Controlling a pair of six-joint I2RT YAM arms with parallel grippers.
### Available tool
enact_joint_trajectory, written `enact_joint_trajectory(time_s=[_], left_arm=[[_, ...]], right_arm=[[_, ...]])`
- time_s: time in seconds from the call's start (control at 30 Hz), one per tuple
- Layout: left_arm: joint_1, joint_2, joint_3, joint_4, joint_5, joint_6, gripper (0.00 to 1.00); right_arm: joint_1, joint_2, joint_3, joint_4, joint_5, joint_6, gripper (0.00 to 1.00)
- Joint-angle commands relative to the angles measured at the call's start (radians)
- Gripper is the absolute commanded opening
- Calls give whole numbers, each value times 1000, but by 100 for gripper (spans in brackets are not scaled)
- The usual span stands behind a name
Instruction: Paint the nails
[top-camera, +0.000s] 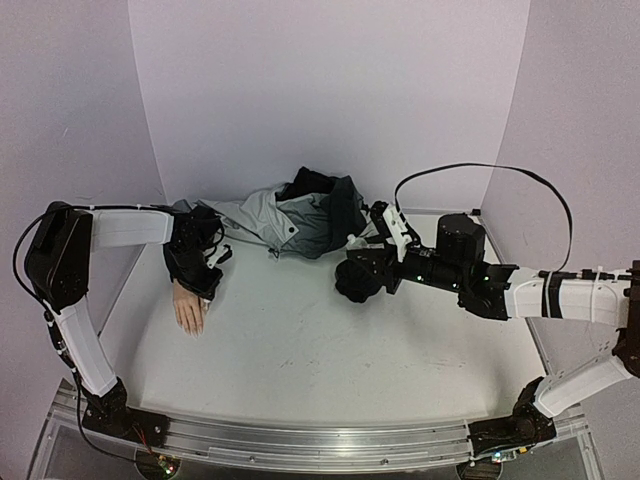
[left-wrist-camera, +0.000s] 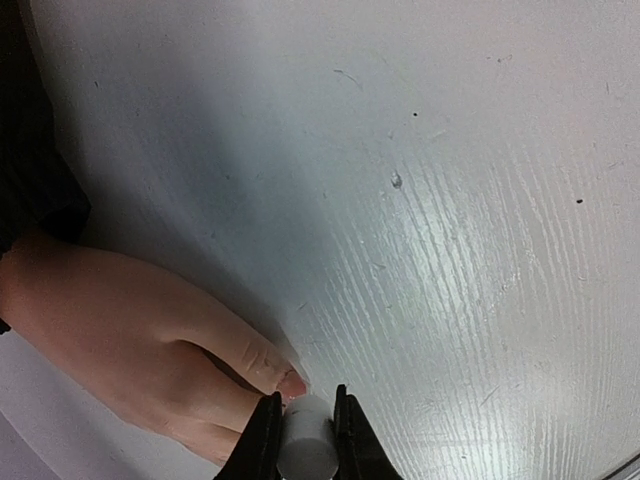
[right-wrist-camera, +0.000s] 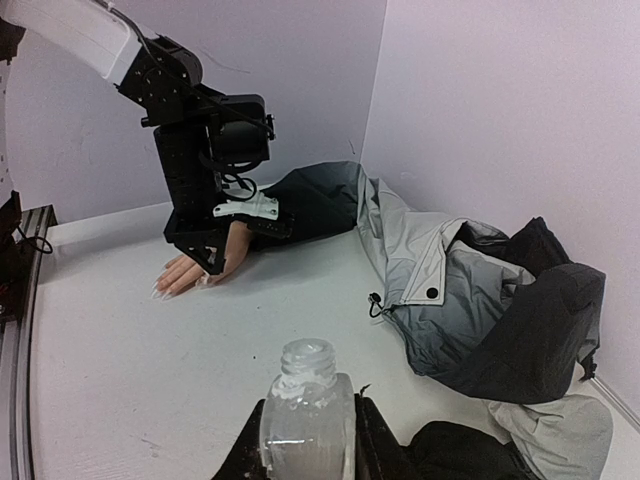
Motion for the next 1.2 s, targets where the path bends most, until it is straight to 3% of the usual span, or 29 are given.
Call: enact_joint_trajectory(time_s=[0.0,0.23,0.4,1.17], left_arm=[[5,-46,0,-41,74,-19,0],[10,-73,63,-85,91,-60,0],[19,-49,101,-59,-9,-57,0],[32,-27,22,-1,-10,-24,0]], right_arm=[[5,-28,11,69,-22,9,0],[5,-37,9,68,-22,10,0],[5,-31,11,68,-22,9,0],[4,-25,11,69,-21,8,0]])
